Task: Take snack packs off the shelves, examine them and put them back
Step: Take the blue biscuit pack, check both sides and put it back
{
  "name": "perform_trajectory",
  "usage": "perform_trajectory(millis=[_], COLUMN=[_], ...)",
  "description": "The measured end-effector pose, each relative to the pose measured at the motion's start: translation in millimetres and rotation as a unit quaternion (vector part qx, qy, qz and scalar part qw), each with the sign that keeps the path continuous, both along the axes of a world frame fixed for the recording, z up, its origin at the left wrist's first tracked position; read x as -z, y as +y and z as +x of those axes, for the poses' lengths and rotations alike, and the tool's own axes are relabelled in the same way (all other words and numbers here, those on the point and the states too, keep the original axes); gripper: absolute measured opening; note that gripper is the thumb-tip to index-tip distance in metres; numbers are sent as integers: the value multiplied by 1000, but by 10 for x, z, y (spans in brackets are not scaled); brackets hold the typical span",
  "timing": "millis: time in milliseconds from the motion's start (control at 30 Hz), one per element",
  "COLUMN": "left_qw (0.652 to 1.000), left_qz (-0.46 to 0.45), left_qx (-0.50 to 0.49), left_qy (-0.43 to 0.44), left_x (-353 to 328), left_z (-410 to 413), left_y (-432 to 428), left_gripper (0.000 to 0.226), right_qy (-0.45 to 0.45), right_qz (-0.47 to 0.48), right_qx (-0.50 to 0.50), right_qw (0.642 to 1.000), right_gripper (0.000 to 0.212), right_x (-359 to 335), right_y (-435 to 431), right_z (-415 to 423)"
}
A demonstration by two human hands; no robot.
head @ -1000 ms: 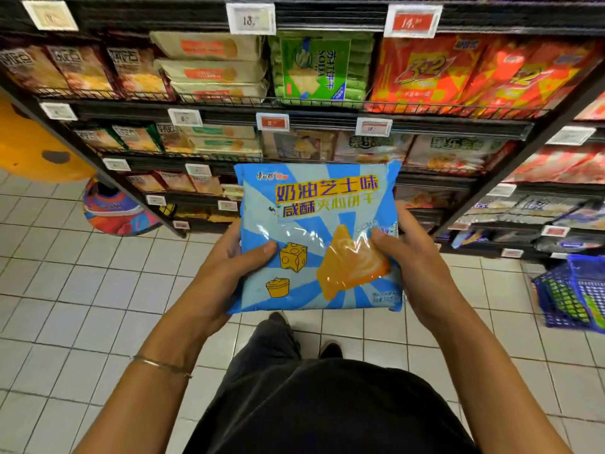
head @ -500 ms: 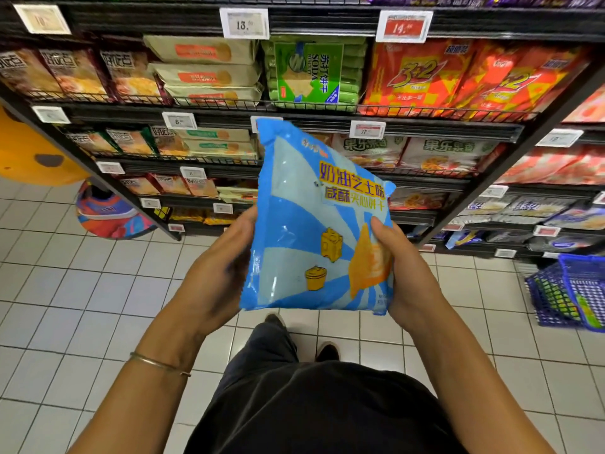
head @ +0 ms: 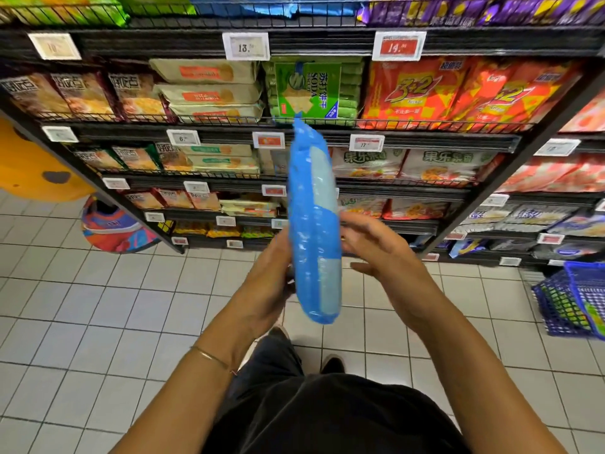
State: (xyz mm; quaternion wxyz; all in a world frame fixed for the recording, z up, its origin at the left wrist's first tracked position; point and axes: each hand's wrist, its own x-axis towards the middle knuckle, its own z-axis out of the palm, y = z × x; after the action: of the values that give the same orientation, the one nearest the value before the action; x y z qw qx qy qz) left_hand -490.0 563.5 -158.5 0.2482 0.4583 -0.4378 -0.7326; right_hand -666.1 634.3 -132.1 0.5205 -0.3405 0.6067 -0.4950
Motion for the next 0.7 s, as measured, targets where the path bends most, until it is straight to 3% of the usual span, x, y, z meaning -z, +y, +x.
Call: perform_trajectory(millis=[133,200,367,500,700], left_qw=[997,995,996,998,998], left_qz=[-52,-63,-13,58,38], left_qx=[-24,-47,-75,-26,-32], left_qy=[-56,-67,-47,18,35], left_x=[13,19,-76,-118,-164], left_z=[56,86,203,266,291], left_y=[-83,-112,-237,-289,-294], left_gripper=[71,74,65,51,49], right_qy=[-284,-342,-338,-354,-334], right_qz=[2,22,29,18,23], right_qx=[-47,2,81,93,69], right_qw=[958,939,937,930,940], right_gripper=[67,61,30,31,27], right_x=[-105,-113,-21,18,73], right_y=[14,40,108,92,72], right_z=[-39,-107,-309,-284,-303])
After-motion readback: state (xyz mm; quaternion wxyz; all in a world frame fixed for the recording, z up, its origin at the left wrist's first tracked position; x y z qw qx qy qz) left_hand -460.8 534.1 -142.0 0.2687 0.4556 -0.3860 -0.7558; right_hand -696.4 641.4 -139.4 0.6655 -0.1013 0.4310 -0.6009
